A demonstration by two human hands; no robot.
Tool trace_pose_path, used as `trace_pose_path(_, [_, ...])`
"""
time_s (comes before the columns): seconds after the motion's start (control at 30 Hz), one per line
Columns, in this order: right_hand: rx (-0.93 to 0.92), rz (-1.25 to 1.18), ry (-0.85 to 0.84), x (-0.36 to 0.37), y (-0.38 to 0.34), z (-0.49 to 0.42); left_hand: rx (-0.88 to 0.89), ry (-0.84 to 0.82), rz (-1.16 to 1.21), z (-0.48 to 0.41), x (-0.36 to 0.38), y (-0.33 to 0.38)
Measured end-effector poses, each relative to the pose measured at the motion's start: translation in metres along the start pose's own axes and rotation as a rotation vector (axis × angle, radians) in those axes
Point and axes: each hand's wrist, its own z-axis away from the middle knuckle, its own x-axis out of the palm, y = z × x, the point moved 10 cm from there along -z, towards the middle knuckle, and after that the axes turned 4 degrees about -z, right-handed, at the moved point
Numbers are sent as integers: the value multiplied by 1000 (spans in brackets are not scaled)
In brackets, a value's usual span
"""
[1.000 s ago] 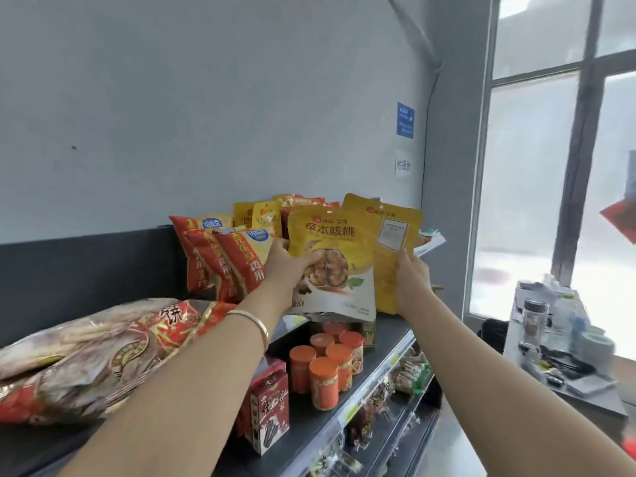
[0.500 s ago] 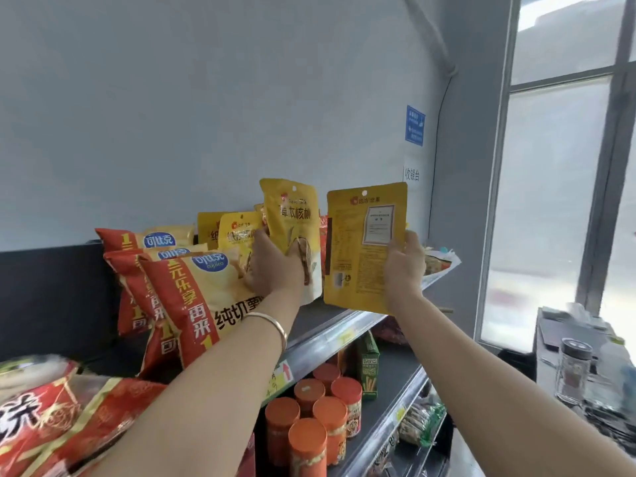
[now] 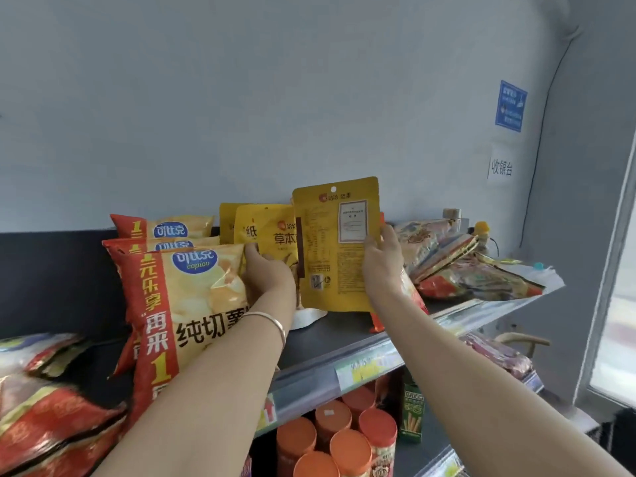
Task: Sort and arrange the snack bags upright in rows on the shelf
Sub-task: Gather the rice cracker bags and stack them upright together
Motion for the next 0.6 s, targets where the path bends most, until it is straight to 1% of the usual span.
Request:
trace_pose_path(0.07, [24,-41,-104,11,8,-9,-39,63,34,-5,-1,-1])
trace_pose_path(0.13, [50,-72,-194,20,17,-14,-96,81,26,-10,3,-9])
trace_pose_path(0.23, [100,-120,-238,25,30,-19,-154,72,-32,-9,8,-21])
trace_pose_path(0.37, [142,-141,-283,35,47,-22,-118,123,-134,4,0,-29])
trace_pose_path(0.43, [154,-160,-320,43,52,-19,-103,133,-101,10,-5,-32])
trace_pose_path(0.53, [176,-182,-398,60,55,-12,-59,84,-42,16,-4,-32])
trace_pose_path(0.6, [185,-174,-465,74,54,-4,-27,47,-47,18,-2,-31])
